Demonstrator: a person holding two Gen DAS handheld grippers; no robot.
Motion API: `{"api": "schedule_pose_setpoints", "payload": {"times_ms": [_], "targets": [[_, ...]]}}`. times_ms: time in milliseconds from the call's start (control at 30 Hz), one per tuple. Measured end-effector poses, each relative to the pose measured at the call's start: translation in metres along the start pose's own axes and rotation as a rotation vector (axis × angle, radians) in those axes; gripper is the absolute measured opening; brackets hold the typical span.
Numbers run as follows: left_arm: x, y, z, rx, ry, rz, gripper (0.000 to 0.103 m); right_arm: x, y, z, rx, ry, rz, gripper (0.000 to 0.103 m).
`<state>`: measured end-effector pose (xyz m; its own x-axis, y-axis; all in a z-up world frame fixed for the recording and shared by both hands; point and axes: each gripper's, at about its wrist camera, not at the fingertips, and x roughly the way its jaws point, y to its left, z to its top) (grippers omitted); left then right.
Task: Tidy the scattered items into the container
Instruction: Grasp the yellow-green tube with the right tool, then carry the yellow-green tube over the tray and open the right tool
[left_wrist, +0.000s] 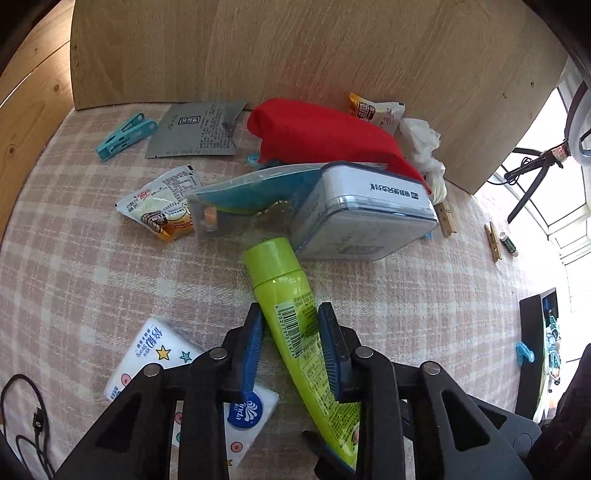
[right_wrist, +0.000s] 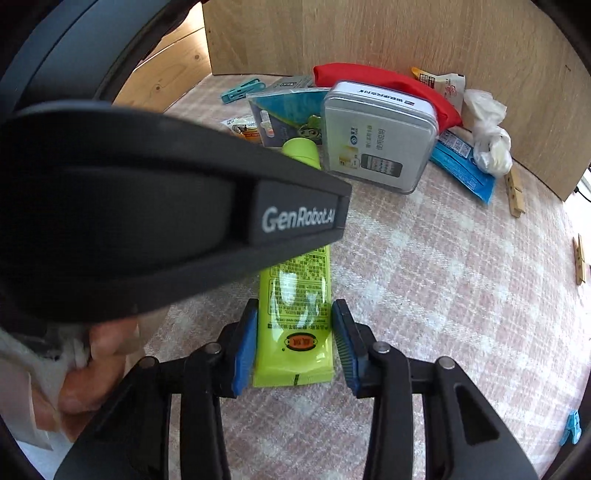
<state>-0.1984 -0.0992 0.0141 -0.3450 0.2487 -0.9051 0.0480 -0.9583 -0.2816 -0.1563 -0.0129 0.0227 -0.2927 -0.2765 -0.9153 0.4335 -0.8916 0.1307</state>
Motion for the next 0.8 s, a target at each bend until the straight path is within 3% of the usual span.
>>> {"api": "schedule_pose_setpoints", "payload": {"times_ms": [167,400,667,800], "targets": [[-0.004,-0.003,-0.009,-0.024,0.006,-0.028,0.020,-0.006,-0.018,-0.005,0.070,0.014,0.068,0.030],[-0.019,-0.028,-0.016,-0.008,-0.024,-0.030,0.020,-0.030,-0.031,-0.018,0.079,-0.014,0.066,0.023],[-0.045,-0.085,-0.017,0.096,-0.074,-0.058,0.020,-0.081,-0.068,-0.032,0.124,-0.083,0.027,0.022],[-0.048,-0.139,-0.010,0.159,-0.081,-0.091,0.020,-0.107,-0.098,-0.044,0.169,-0.106,-0.015,0.022]]}}
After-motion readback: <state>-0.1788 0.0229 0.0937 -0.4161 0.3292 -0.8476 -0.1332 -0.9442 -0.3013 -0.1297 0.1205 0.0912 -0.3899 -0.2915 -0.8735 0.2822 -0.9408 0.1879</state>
